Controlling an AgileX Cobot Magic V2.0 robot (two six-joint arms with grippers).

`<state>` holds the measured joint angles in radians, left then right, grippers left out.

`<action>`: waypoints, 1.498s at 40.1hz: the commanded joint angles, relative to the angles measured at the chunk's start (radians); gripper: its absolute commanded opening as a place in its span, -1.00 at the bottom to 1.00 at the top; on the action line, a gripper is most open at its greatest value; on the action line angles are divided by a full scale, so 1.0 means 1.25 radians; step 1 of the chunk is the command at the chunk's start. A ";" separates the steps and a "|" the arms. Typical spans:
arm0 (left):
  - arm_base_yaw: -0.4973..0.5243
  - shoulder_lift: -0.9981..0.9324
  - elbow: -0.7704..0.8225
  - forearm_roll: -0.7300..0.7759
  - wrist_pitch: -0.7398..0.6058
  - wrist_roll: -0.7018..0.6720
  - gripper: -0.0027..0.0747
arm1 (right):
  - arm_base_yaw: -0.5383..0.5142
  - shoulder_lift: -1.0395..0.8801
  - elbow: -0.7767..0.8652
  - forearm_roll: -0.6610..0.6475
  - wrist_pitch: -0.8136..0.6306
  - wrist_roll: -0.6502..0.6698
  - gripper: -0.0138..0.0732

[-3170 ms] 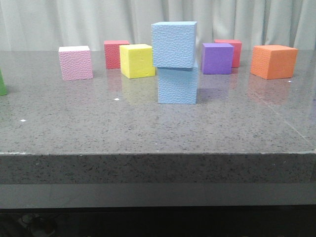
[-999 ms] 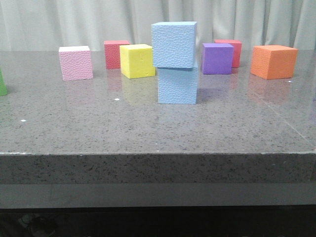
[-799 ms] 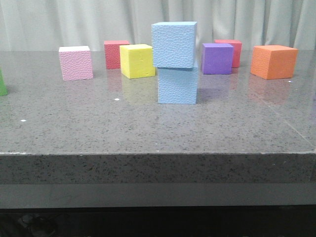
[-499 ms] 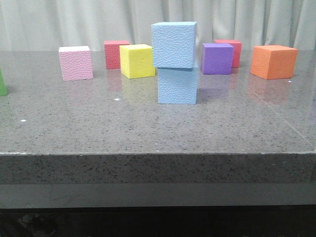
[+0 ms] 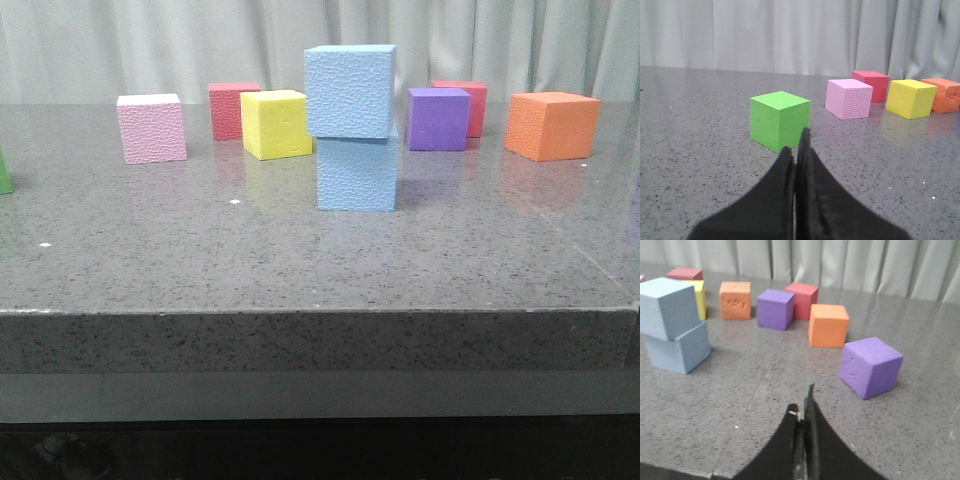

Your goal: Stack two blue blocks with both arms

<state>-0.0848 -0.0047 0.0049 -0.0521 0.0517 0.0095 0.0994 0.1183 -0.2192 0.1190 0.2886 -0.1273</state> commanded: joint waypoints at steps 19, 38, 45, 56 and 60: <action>0.002 -0.020 0.031 0.000 -0.070 -0.008 -0.98 | -0.025 -0.119 0.197 0.020 -0.289 -0.004 -0.84; 0.002 -0.020 0.031 0.000 -0.070 -0.008 -0.98 | -0.028 -0.119 0.197 -0.034 -0.312 0.124 -0.84; 0.002 -0.020 0.031 0.000 -0.070 -0.008 -0.98 | -0.046 -0.119 0.197 -0.088 -0.297 0.159 -0.84; 0.002 -0.020 0.031 0.000 -0.070 -0.008 -0.98 | -0.065 -0.119 0.197 -0.068 -0.299 0.158 -0.84; 0.002 -0.020 0.031 0.000 -0.070 -0.008 -0.98 | -0.065 -0.119 0.197 -0.068 -0.299 0.157 -0.84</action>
